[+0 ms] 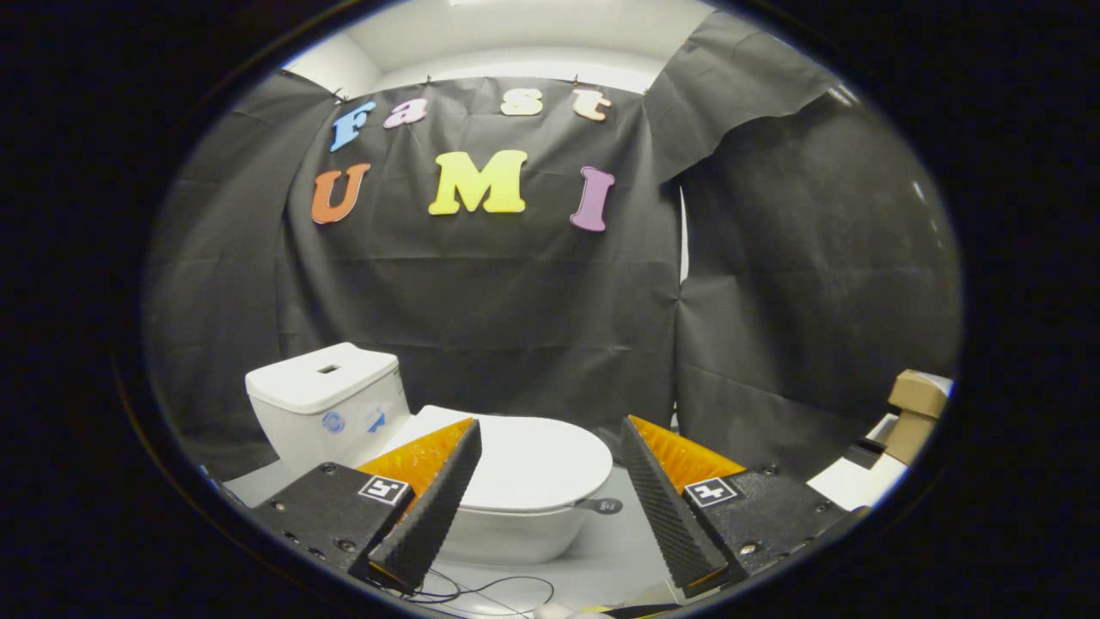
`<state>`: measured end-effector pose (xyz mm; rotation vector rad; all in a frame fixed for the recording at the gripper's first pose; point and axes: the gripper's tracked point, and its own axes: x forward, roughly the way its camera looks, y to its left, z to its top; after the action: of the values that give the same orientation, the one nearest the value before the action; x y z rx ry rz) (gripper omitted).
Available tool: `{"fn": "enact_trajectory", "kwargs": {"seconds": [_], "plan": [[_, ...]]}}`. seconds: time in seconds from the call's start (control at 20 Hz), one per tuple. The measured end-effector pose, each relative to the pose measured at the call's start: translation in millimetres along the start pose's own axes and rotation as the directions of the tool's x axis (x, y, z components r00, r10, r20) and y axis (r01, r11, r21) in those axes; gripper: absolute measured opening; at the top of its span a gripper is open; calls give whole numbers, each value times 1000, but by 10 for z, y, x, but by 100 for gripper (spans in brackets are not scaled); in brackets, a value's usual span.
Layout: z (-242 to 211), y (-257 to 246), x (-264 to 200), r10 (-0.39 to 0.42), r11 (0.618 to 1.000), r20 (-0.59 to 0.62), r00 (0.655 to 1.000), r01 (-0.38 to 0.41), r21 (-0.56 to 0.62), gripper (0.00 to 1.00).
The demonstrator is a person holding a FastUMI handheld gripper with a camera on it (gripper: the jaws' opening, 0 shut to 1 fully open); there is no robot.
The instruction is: Open the toilet lid.
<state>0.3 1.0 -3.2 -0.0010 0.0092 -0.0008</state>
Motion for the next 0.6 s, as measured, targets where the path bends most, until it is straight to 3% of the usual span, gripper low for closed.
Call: {"fn": "enact_trajectory", "kwargs": {"seconds": [0.4,0.6], "plan": [[18,-18,40,0,1000,10,1000,0,1,100],[116,-99,333,6,1000,7,1000,-6,16,100]]}}
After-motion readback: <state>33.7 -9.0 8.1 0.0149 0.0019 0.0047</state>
